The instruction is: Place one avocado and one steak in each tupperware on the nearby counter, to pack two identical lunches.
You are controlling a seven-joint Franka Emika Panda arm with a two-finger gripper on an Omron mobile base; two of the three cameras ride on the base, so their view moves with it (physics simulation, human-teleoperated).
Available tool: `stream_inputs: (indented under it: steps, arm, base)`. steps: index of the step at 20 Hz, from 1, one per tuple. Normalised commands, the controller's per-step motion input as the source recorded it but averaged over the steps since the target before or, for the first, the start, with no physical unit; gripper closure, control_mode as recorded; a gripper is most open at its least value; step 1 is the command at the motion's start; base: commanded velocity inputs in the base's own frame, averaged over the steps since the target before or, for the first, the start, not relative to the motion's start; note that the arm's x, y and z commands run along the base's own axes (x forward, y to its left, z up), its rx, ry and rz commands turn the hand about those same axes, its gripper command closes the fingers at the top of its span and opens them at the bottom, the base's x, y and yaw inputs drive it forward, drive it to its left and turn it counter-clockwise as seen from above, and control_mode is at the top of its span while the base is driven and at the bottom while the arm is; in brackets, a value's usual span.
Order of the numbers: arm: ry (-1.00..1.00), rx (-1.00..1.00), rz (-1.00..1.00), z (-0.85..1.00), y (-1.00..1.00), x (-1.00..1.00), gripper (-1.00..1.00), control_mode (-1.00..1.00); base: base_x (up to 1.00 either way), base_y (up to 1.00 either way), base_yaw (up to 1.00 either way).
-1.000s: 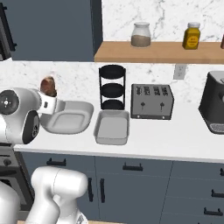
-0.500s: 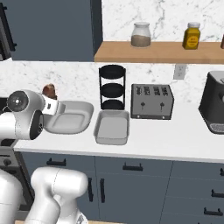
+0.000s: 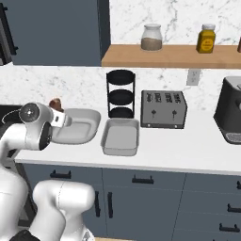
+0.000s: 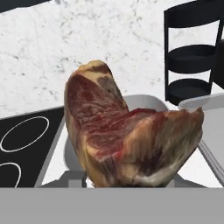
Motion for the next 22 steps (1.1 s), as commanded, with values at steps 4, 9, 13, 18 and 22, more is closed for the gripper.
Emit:
stream_inputs:
  steps: [4, 9, 13, 18, 22]
  arm:
    - [0.00, 0.00, 0.00, -0.37, 0.21, 0.40, 1.00, -1.00]
    - [0.02, 0.00, 0.00, -0.23, 0.10, 0.29, 1.00, -1.00]
    - [0.09, 0.00, 0.00, -0.23, 0.00, 0.23, 1.00, -1.00]
    - [0.13, -0.01, -0.01, -0.38, 0.00, 0.44, 1.00, -1.00]
    - [0.10, -0.01, 0.00, -0.14, 0.00, 0.61, 1.00, -1.00]
  base:
    - [0.00, 0.00, 0.00]
    - [0.00, 0.00, 0.00]
    - [0.00, 0.00, 0.00]
    - [0.00, 0.00, 0.00]
    - [0.00, 0.00, 0.00]
